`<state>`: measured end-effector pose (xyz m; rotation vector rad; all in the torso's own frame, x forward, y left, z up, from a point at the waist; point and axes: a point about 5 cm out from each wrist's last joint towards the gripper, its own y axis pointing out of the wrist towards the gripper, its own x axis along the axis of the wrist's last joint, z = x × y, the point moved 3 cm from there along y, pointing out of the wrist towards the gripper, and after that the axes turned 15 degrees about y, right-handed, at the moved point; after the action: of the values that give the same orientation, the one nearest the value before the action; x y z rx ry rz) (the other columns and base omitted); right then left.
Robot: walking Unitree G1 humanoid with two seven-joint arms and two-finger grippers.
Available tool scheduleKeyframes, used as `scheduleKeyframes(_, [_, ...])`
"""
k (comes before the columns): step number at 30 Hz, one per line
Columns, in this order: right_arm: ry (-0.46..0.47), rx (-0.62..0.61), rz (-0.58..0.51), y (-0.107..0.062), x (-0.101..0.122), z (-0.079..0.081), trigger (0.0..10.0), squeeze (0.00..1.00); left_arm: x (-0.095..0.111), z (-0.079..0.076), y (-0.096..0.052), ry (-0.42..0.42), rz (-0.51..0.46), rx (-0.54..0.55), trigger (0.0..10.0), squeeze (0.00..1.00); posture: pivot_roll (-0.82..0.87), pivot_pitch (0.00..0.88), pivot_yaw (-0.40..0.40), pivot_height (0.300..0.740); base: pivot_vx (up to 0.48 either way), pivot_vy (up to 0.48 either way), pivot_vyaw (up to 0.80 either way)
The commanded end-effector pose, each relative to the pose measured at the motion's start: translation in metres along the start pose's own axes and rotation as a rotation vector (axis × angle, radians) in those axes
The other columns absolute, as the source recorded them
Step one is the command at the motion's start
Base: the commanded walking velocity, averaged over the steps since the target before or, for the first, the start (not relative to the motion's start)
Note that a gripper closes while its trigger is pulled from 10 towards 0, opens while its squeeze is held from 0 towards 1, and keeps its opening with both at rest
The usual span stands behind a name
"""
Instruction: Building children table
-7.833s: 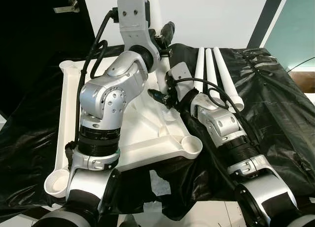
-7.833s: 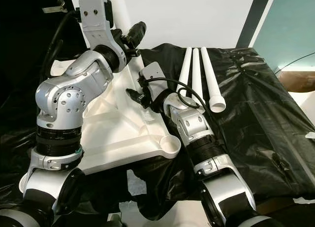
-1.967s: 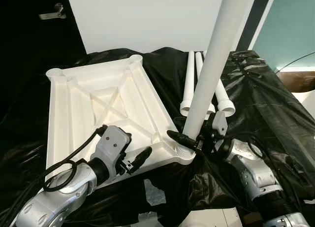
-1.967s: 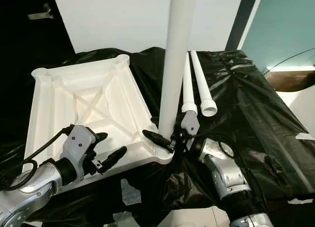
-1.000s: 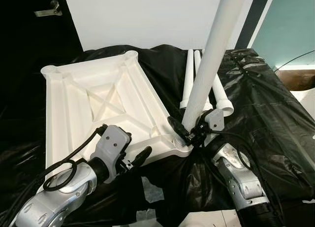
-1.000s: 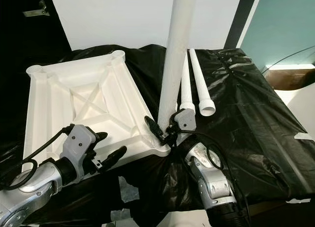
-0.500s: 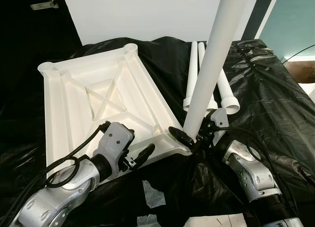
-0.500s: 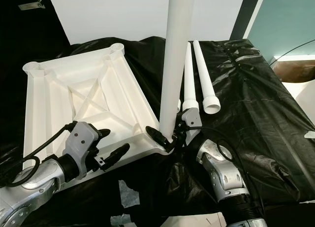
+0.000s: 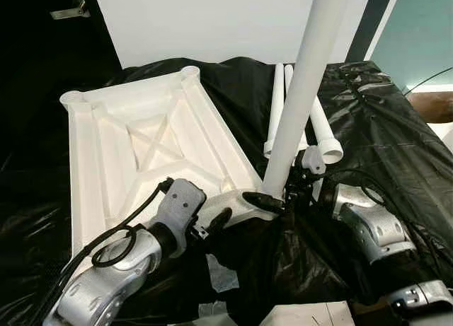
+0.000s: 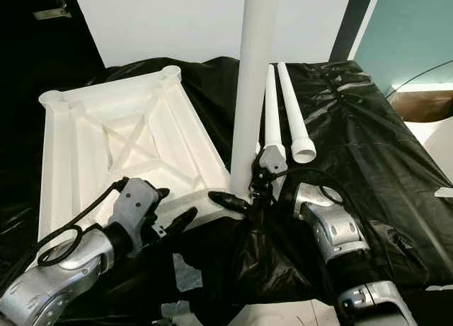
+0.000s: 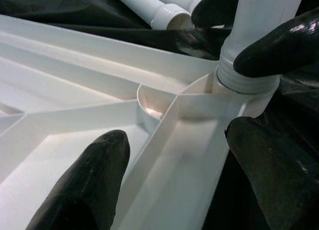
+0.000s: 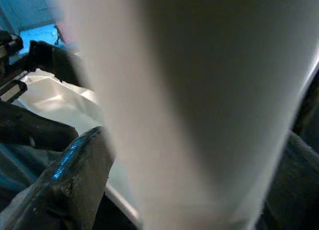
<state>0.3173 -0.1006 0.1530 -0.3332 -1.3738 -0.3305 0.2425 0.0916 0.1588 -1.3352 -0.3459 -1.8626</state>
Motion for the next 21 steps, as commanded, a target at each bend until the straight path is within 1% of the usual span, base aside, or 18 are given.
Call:
scheduleKeyframes(1, [-0.012,0.015,0.019,0.003,-0.001,-0.002,10.0,0.00,-0.007,0.002,0.003,0.009,0.029,0.080,10.0,0.00,0.17,0.058,-0.013,0.740,0.000,0.000,0.00])
scheduleKeyframes(2, [-0.020,0.019,0.031,0.003,-0.002,-0.005,4.3,0.00,-0.010,0.002,0.005,0.013,0.038,0.107,10.0,0.00,0.17,0.058,-0.013,0.740,0.000,0.000,0.00])
scheduleKeyframes(3, [-0.020,0.019,0.031,0.003,-0.002,-0.005,4.3,0.00,-0.010,0.002,0.005,0.013,0.038,0.107,10.0,0.00,0.17,0.058,-0.013,0.740,0.000,0.000,0.00])
scheduleKeyframes(4, [-0.019,0.010,0.037,0.004,-0.003,-0.008,0.0,0.00,-0.013,0.002,0.007,0.014,0.046,0.136,10.0,0.00,0.17,0.059,-0.013,0.740,0.000,0.000,0.00])
scheduleKeyframes(8, [-0.009,-0.024,0.029,0.004,-0.003,-0.013,0.0,0.00,-0.016,0.001,0.007,0.020,0.056,0.145,10.0,0.00,0.17,0.059,-0.013,0.740,0.000,0.000,0.00])
scheduleKeyframes(9, [0.006,-0.033,0.021,0.005,-0.002,-0.015,0.0,0.00,-0.016,0.001,0.007,0.026,0.055,0.146,10.0,0.00,0.17,0.059,-0.013,0.740,0.000,0.000,0.00])
scheduleKeyframes(11, [0.028,-0.057,0.003,0.006,-0.003,-0.014,0.0,0.00,-0.015,0.002,0.007,0.038,0.050,0.151,10.0,0.00,0.17,0.062,-0.017,0.740,0.000,0.000,0.00])
scheduleKeyframes(14, [0.028,-0.057,0.003,0.006,-0.003,-0.014,0.0,0.00,-0.015,0.002,0.007,0.038,0.050,0.151,10.0,0.00,0.17,0.062,-0.017,0.740,0.000,0.000,0.00])
scheduleKeyframes(15, [0.010,-0.127,-0.017,0.011,-0.005,-0.014,0.0,0.00,-0.014,0.004,0.008,0.040,0.047,0.160,10.0,0.00,0.17,0.063,-0.018,0.740,0.000,0.000,0.00])
scheduleKeyframes(16, [0.010,-0.127,-0.017,0.011,-0.005,-0.014,0.0,0.00,-0.014,0.004,0.008,0.040,0.047,0.160,10.0,0.00,0.17,0.063,-0.018,0.740,0.000,0.000,0.00])
scheduleKeyframes(17, [0.009,-0.233,-0.031,0.018,-0.011,-0.016,0.0,0.00,-0.014,0.006,0.009,0.040,0.044,0.170,10.0,0.00,0.16,0.064,-0.022,0.740,0.000,0.000,0.00])
scheduleKeyframes(18, [0.009,-0.233,-0.031,0.018,-0.011,-0.016,0.0,0.00,-0.014,0.006,0.009,0.040,0.044,0.170,10.0,0.00,0.16,0.064,-0.022,0.740,0.000,0.000,0.00])
scheduleKeyframes(19, [0.011,-0.282,-0.034,0.021,-0.015,-0.017,0.0,0.00,-0.014,0.007,0.009,0.040,0.043,0.175,10.0,0.00,0.16,0.064,-0.022,0.740,0.000,0.000,0.00])
scheduleKeyframes(20, [0.011,-0.282,-0.034,0.021,-0.015,-0.017,0.0,0.00,-0.014,0.007,0.009,0.040,0.043,0.175,10.0,0.00,0.16,0.064,-0.022,0.740,0.000,0.000,0.00])
scheduleKeyframes(21, [0.026,-0.312,-0.047,0.025,-0.017,-0.017,0.0,0.00,-0.015,0.008,0.009,0.039,0.040,0.180,10.0,0.00,0.16,0.064,-0.022,0.740,0.000,0.000,0.00])
